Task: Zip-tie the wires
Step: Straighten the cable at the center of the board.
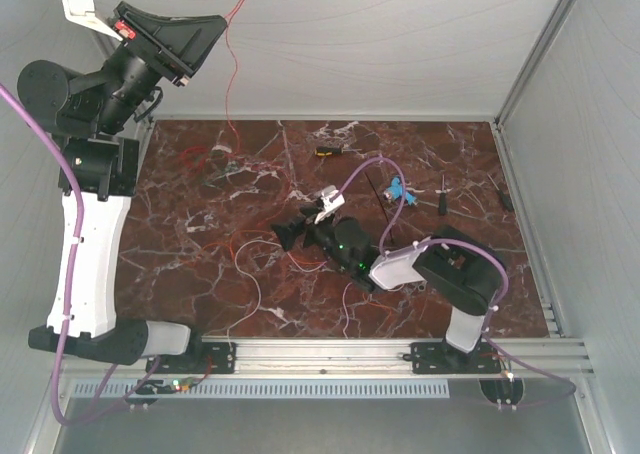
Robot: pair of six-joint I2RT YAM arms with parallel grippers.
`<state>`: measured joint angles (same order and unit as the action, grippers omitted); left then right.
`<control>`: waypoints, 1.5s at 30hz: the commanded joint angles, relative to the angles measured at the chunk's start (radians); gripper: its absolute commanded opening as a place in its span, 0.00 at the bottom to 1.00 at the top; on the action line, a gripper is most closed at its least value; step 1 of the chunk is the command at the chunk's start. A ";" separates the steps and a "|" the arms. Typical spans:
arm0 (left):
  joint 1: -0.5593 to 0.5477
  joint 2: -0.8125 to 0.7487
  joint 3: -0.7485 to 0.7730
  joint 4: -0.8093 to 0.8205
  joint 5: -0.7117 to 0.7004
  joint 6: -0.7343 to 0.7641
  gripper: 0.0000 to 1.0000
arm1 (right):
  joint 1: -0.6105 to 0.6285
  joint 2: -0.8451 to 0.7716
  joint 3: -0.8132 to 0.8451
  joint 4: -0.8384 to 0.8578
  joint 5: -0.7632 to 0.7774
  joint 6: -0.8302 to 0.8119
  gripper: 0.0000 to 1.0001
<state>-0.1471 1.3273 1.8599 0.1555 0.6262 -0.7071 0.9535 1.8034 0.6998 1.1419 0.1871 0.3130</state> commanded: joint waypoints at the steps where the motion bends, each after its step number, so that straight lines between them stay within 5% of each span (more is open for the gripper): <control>1: -0.005 -0.027 -0.011 0.027 0.029 -0.003 0.00 | 0.002 -0.084 -0.026 0.084 -0.045 -0.001 0.98; 16: -0.006 -0.043 -0.017 0.059 0.057 -0.032 0.00 | -0.114 -0.158 0.067 -0.067 -0.030 0.098 0.96; 29: -0.006 -0.011 -0.015 0.107 0.069 -0.076 0.00 | -0.154 0.035 0.336 -0.194 0.040 0.149 0.87; 33: -0.005 -0.009 0.013 0.076 0.068 -0.053 0.00 | -0.134 0.049 0.318 -0.225 0.086 0.157 0.51; 38: -0.005 -0.010 0.024 0.056 0.057 -0.022 0.00 | -0.088 0.001 0.152 -0.114 0.044 0.145 0.45; 44: -0.005 -0.014 -0.002 0.090 0.058 -0.046 0.00 | -0.081 0.001 0.095 -0.043 0.016 0.116 0.00; 45: -0.006 -0.015 -0.004 0.092 0.058 -0.047 0.00 | -0.090 0.000 0.097 -0.044 0.018 0.115 0.00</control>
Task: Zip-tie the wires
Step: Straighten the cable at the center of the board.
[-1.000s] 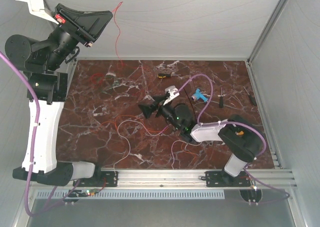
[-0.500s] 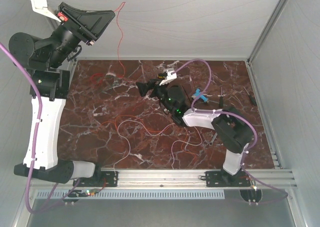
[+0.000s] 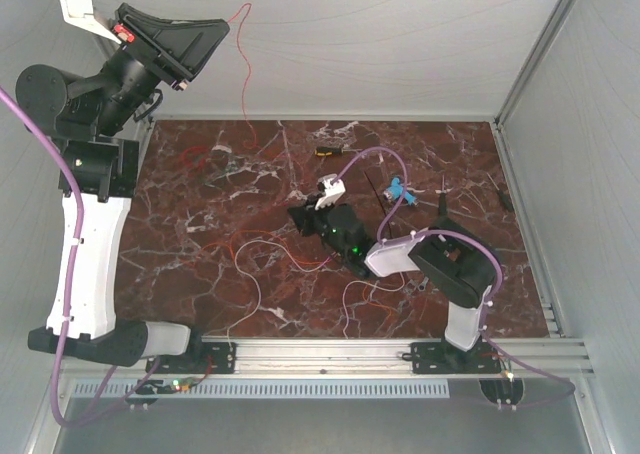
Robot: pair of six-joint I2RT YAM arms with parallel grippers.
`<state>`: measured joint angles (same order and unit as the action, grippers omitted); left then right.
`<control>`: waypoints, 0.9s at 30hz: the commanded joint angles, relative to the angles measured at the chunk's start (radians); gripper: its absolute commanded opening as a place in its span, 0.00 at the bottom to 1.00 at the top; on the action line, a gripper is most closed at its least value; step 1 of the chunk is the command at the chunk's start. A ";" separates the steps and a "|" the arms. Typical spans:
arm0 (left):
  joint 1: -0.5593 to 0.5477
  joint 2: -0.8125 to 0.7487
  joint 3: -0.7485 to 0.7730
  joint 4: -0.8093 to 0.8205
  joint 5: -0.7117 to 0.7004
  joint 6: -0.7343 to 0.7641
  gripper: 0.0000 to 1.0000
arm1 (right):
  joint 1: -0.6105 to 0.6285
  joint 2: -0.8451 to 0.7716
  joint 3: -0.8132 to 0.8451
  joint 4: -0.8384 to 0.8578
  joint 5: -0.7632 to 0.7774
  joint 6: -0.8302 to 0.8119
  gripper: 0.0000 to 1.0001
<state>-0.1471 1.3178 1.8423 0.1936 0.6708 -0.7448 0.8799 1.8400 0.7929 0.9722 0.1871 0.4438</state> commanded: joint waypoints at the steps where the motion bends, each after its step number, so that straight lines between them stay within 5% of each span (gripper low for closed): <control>1: -0.006 -0.008 0.014 0.055 0.013 -0.010 0.00 | -0.024 -0.039 0.007 0.128 0.016 -0.012 0.00; 7: -0.005 -0.022 0.016 0.036 0.010 0.013 0.00 | -0.043 -0.080 0.009 0.141 -0.015 0.011 0.00; 11: -0.005 -0.025 0.010 0.032 0.013 0.016 0.00 | -0.046 -0.122 0.010 0.088 -0.063 0.038 0.47; 12: -0.005 -0.025 0.007 0.035 0.014 0.013 0.00 | -0.045 -0.133 0.014 0.058 -0.058 0.044 0.52; 27: -0.005 -0.025 -0.013 0.074 0.021 -0.003 0.00 | -0.064 -0.162 0.106 -0.052 -0.106 0.106 0.58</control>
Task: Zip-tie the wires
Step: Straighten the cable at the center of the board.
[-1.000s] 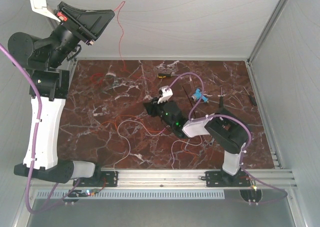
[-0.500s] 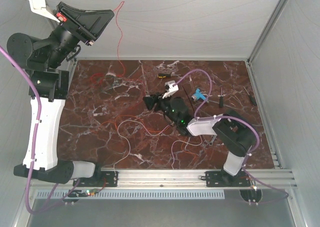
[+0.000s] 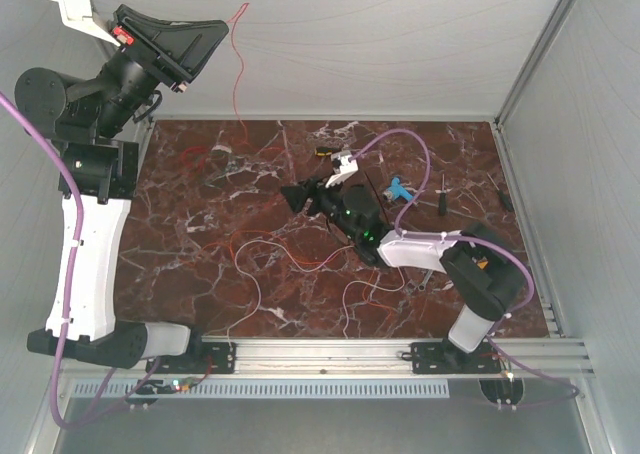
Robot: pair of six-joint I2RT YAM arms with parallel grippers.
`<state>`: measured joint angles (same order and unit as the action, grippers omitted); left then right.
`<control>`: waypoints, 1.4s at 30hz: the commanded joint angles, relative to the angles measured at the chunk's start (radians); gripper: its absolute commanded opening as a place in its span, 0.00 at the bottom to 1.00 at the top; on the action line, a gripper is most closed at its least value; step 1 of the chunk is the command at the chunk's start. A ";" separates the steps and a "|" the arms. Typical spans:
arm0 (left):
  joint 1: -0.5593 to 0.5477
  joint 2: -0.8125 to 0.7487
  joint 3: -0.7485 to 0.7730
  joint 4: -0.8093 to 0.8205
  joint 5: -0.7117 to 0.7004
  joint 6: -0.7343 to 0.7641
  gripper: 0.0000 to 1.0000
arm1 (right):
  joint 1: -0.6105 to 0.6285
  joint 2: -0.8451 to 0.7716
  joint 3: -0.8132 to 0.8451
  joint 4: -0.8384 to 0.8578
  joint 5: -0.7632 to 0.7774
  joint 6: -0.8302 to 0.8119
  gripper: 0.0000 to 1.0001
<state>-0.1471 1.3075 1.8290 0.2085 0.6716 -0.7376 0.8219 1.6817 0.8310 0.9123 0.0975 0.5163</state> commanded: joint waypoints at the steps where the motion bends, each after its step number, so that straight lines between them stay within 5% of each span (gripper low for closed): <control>1: -0.006 -0.014 -0.001 0.062 0.020 -0.013 0.00 | -0.006 0.009 0.087 -0.002 -0.015 0.036 0.59; 10: -0.006 -0.013 0.014 0.067 0.024 -0.016 0.00 | 0.003 0.092 0.188 -0.175 0.196 0.037 0.54; 33: -0.006 -0.021 -0.030 0.094 0.032 -0.020 0.00 | 0.001 -0.061 0.064 -0.256 0.177 -0.007 0.59; 42: -0.005 -0.022 -0.036 0.108 0.036 -0.035 0.00 | -0.002 0.036 0.161 -0.239 0.132 0.022 0.64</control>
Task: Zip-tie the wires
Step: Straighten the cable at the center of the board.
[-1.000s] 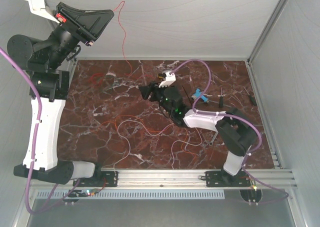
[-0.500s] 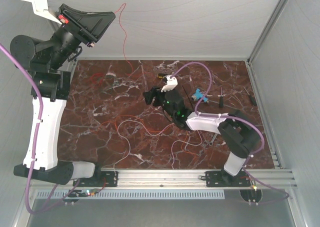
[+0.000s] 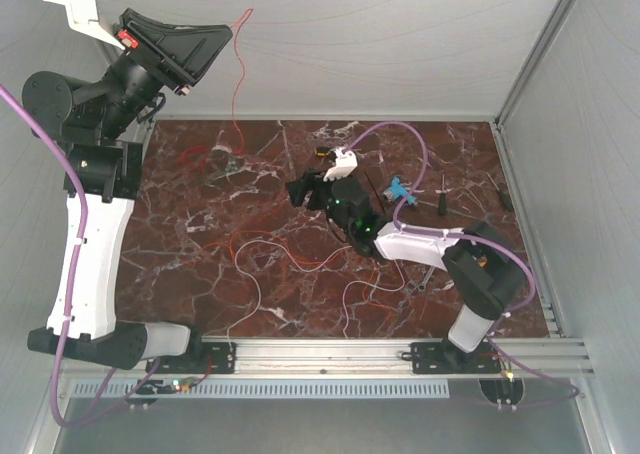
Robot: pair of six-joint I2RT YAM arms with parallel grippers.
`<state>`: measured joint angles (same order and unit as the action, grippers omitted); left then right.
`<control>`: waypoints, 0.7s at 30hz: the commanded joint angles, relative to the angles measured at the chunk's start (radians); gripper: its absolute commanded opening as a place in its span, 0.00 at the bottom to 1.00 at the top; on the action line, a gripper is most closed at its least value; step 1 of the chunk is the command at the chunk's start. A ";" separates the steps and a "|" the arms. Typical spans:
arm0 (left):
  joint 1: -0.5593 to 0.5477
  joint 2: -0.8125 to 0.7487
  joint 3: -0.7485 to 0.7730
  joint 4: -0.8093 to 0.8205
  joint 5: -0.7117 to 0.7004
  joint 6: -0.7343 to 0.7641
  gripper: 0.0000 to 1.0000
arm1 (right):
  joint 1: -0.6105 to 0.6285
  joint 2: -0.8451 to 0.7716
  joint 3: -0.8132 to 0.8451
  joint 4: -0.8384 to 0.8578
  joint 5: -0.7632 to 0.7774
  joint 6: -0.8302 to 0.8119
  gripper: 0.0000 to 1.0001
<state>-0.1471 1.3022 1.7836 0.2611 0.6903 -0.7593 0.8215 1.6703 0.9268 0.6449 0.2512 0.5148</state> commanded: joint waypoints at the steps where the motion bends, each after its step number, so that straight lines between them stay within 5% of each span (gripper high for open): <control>1: -0.005 -0.018 0.010 0.054 0.018 -0.012 0.00 | 0.000 0.061 0.079 0.035 -0.032 0.029 0.65; 7: -0.006 -0.023 0.011 0.047 0.019 -0.005 0.00 | 0.002 0.145 0.177 0.044 -0.077 0.054 0.64; 9: -0.005 -0.023 0.013 0.047 0.018 -0.003 0.00 | 0.003 0.172 0.205 0.038 -0.089 0.061 0.57; 13: -0.006 -0.027 0.016 0.032 0.017 0.016 0.00 | 0.002 0.191 0.202 0.040 -0.102 0.065 0.00; 17: -0.006 -0.064 -0.031 -0.039 -0.016 0.091 0.00 | -0.003 0.099 0.116 0.004 -0.075 0.025 0.00; 21: -0.006 -0.152 -0.147 -0.242 -0.166 0.234 0.00 | -0.018 -0.084 0.050 -0.244 -0.053 -0.070 0.00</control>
<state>-0.1482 1.2343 1.7195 0.1810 0.6495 -0.6704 0.8188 1.7699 1.0195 0.5743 0.1661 0.5354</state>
